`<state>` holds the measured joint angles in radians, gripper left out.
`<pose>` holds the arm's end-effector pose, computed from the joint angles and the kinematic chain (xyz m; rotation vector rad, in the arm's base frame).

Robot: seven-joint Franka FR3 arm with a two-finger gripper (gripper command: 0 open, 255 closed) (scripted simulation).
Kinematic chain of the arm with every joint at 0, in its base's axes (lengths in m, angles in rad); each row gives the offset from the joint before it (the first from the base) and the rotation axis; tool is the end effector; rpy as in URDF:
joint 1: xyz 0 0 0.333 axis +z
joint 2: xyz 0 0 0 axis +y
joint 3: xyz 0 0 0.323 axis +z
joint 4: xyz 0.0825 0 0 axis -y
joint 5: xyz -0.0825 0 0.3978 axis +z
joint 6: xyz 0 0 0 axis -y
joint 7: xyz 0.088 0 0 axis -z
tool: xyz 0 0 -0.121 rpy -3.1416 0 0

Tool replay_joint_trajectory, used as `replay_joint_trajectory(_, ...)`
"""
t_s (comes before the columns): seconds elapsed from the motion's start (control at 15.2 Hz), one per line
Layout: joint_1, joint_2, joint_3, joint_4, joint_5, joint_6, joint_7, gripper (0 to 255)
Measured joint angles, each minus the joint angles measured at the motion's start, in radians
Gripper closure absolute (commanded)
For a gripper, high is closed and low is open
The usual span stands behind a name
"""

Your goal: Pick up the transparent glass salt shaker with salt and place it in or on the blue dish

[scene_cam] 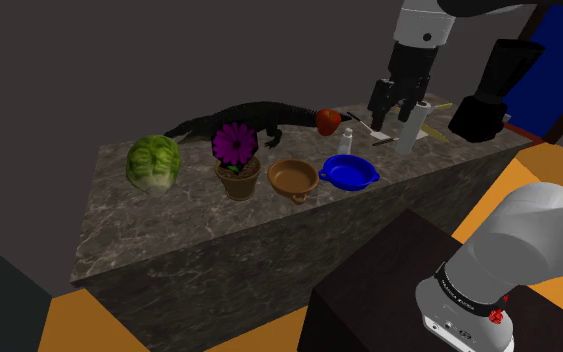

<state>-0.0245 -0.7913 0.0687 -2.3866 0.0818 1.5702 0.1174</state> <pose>0.3126 0.0288 0.5676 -3.1067 0.1481 0.0443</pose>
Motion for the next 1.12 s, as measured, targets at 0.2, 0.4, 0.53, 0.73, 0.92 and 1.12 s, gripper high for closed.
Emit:
replay_joint_trajectory(0.2,-0.008,0.009,-0.015,-0.027,-0.009,0.045,-0.015,0)
replay_joint_trajectory(0.4,-0.027,0.043,-0.047,-0.068,-0.027,0.144,-0.048,0)
replay_joint_trajectory(0.53,-0.041,0.078,-0.072,-0.088,-0.039,0.217,-0.073,0)
replay_joint_trajectory(0.73,-0.060,0.139,-0.109,-0.111,-0.051,0.328,-0.110,0)
replay_joint_trajectory(0.92,-0.075,0.222,-0.147,-0.109,-0.056,0.436,-0.147,0)
replay_joint_trajectory(1.12,-0.087,0.290,-0.185,-0.119,-0.055,0.540,-0.188,0)
